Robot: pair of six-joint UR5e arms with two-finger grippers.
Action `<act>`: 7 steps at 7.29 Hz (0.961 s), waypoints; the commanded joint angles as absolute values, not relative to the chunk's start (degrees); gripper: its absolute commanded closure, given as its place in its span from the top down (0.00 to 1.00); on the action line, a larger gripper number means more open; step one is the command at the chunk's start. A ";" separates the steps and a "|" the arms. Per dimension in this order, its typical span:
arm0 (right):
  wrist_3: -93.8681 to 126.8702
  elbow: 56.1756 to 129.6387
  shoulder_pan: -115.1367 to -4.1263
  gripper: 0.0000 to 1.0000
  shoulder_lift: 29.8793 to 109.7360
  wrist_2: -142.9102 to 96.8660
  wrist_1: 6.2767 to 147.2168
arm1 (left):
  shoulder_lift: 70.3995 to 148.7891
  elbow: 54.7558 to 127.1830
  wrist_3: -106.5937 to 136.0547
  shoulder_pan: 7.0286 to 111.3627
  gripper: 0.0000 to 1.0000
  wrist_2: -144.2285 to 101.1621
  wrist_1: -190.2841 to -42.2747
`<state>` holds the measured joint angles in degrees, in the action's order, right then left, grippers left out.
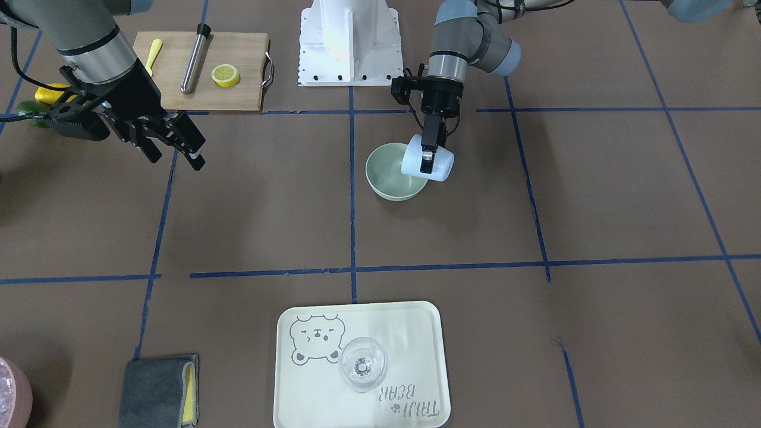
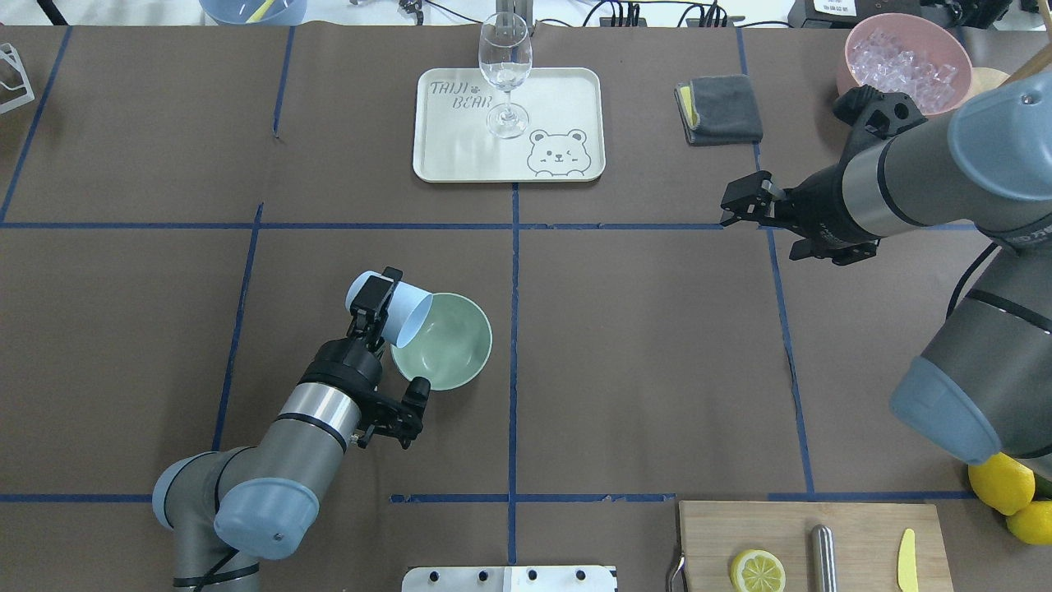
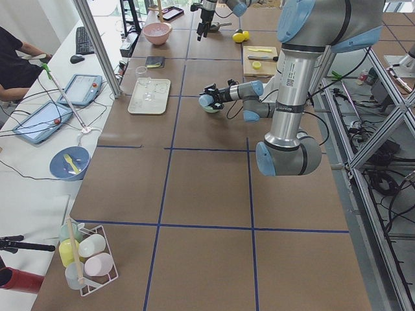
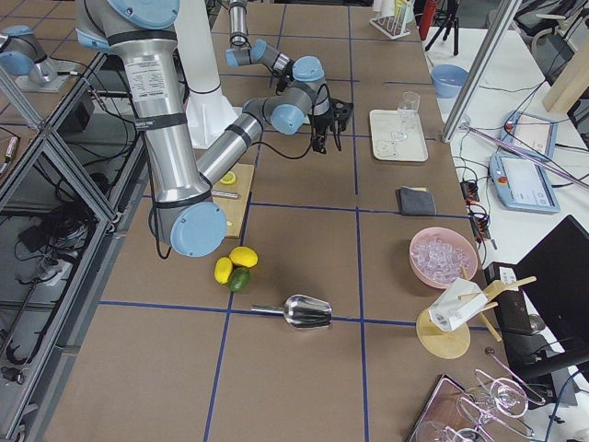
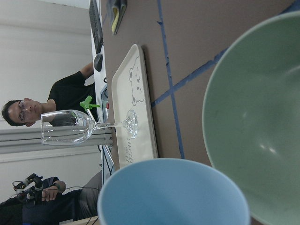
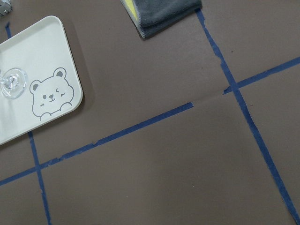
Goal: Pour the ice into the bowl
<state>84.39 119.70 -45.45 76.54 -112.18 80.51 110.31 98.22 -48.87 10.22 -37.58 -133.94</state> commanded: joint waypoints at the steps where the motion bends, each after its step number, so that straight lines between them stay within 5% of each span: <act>1: 84.55 119.53 -45.35 1.00 76.55 -112.24 80.51 | 110.92 99.05 -58.67 10.20 0.00 -34.83 -129.73; 7: 84.55 119.18 -45.26 1.00 76.38 -112.24 80.51 | 110.04 102.21 -43.28 10.28 0.00 -34.45 -132.70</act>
<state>84.55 119.25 -45.30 76.47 -112.24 80.50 110.45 101.00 -53.52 10.12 -34.50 -130.88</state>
